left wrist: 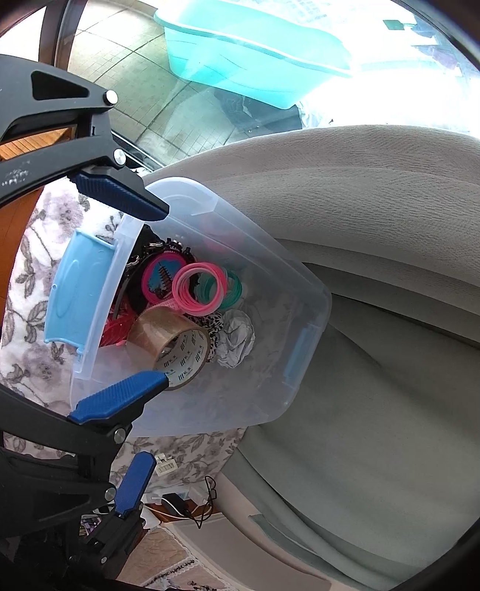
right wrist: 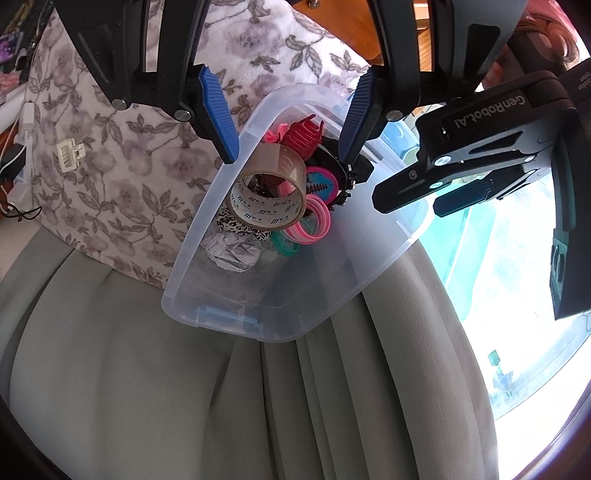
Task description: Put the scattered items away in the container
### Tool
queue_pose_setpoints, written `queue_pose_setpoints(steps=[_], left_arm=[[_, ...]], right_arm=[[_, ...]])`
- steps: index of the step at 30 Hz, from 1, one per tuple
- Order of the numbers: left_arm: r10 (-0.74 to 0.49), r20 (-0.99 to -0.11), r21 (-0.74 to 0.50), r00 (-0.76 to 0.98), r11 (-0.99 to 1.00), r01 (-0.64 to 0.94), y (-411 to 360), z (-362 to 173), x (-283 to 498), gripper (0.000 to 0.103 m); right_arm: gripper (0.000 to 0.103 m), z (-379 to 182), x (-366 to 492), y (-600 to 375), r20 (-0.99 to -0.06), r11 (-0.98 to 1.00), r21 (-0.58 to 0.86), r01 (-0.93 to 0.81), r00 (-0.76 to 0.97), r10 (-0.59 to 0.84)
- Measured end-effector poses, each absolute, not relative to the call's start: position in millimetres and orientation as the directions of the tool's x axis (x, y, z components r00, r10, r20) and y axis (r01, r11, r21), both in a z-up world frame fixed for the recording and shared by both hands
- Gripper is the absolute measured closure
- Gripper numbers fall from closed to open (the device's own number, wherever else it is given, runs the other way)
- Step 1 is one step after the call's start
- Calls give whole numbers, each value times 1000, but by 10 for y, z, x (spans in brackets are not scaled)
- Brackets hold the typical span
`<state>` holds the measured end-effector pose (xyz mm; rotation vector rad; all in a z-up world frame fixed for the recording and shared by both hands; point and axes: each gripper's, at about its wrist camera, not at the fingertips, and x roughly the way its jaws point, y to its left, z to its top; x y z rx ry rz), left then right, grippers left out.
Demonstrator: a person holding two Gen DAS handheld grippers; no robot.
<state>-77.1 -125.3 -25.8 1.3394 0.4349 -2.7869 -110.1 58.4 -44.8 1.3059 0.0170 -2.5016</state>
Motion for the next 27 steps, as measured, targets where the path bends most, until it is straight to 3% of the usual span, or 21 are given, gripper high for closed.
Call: queue_pose_setpoints(steps=[12,27], left_arm=[[-9,-814,-101,-581,-983,156,-1202,-379,-768,17],[-20,-811,-74,-585,-988,135,-1108,-383,-790,17]], right_arm=[[40,-459,-1116,642,-804,-952,159,262,-526,-278],[40,-434,-1110,646,-806,-953,158,258,-525,-275]])
